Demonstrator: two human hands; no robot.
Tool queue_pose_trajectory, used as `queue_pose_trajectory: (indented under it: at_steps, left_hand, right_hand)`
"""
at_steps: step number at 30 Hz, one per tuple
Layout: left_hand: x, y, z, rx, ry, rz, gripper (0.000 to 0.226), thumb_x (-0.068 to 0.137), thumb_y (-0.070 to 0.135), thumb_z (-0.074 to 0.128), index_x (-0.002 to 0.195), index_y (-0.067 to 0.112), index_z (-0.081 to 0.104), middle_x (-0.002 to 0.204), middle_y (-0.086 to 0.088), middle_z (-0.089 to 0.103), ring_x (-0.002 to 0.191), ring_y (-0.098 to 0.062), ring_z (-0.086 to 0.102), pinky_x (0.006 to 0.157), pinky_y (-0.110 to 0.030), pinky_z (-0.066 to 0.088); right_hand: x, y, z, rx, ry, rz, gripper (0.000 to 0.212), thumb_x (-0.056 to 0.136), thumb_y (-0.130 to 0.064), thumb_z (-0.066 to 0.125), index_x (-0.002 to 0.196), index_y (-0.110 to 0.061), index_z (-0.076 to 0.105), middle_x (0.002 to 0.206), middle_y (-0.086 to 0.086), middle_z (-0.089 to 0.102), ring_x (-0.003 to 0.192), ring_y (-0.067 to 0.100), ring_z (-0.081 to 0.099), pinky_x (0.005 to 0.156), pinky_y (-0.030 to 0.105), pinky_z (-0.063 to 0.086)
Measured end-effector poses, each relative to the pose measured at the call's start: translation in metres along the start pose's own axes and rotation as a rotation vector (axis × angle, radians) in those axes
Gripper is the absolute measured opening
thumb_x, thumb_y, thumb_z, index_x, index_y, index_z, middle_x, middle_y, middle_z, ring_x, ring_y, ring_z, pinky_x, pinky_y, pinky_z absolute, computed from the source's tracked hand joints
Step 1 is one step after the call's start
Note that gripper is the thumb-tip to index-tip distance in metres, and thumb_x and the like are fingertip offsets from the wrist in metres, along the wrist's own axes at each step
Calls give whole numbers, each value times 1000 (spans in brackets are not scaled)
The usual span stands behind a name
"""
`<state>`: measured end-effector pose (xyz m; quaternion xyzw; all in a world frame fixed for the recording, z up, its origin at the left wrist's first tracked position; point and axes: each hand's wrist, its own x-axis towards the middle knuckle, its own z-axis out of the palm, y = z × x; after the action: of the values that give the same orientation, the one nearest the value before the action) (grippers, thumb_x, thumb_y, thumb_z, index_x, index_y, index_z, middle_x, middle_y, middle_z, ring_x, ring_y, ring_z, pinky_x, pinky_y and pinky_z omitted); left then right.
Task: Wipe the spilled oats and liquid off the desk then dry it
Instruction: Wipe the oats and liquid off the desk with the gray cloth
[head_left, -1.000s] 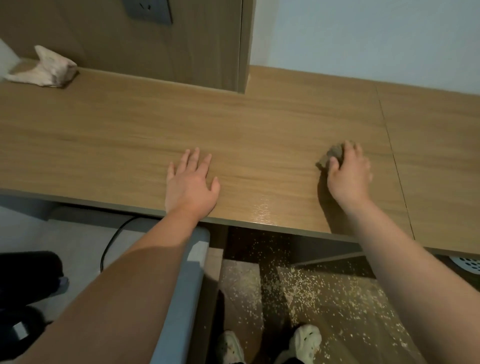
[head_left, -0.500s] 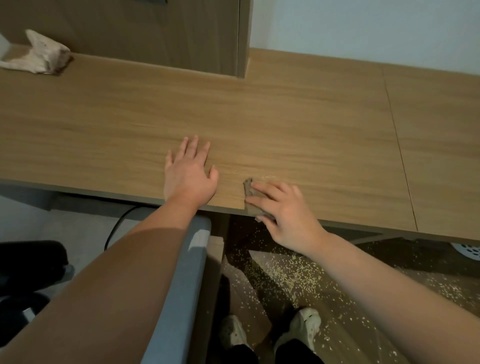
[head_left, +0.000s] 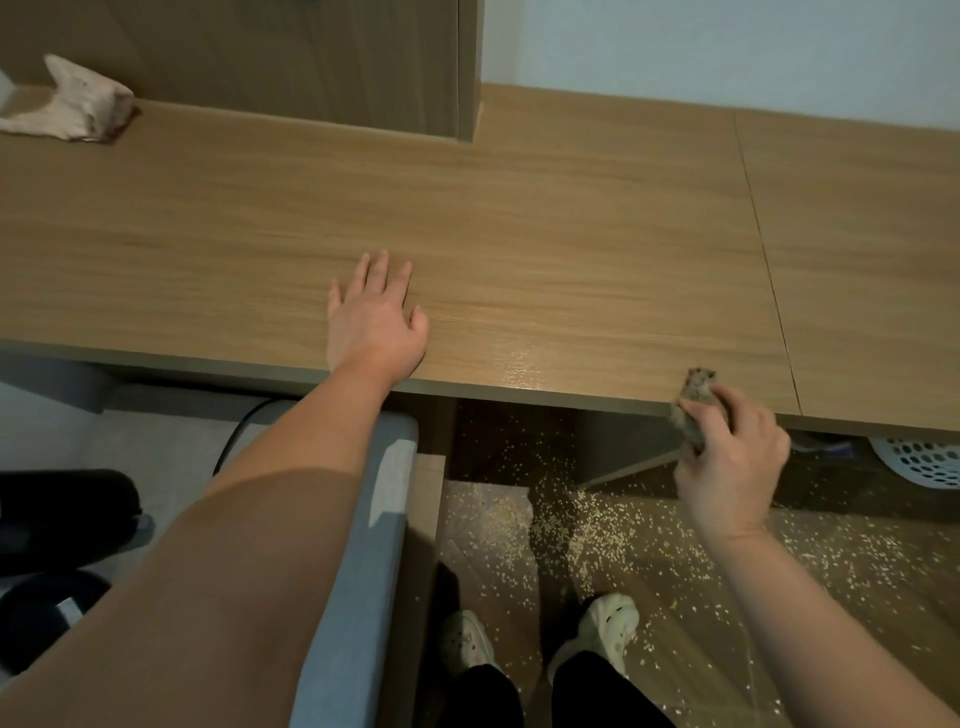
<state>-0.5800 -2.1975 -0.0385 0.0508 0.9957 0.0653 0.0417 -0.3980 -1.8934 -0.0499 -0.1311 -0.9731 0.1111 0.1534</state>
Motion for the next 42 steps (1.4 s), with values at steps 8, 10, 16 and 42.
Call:
queue_pose_trajectory:
  at_steps: [8, 10, 16, 42]
  left_hand:
    - [0, -2, 0, -1, 0, 15, 58, 100, 40, 29, 155, 25, 19, 164, -2, 10, 151, -19, 4, 122, -47, 8]
    - [0, -2, 0, -3, 6, 16, 58, 100, 40, 29, 155, 24, 19, 164, -2, 10, 151, -19, 4, 122, -47, 9]
    - [1, -1, 3, -4, 12, -3, 59, 99, 39, 30, 155, 25, 20, 164, -1, 10, 151, -19, 4, 122, -46, 9]
    - [3, -1, -5, -57, -95, 32, 64, 97, 42, 32, 156, 27, 12, 164, -1, 0, 151, -19, -5, 122, -48, 2]
  right_hand:
    - [23, -109, 3, 158, -48, -398, 41, 73, -5, 74, 112, -10, 68, 128, 15, 59, 119, 31, 50, 94, 49, 40]
    - [49, -126, 9, 162, -114, -328, 43, 80, -10, 71, 121, -13, 64, 134, 13, 54, 123, 32, 47, 96, 49, 40]
    - [30, -65, 14, 31, -267, -431, 51, 78, -12, 73, 127, -15, 60, 135, 12, 54, 116, 31, 50, 92, 50, 45]
    - [72, -129, -23, 392, -547, -43, 46, 88, -19, 69, 128, -19, 46, 122, -1, 51, 115, 16, 50, 102, 33, 44]
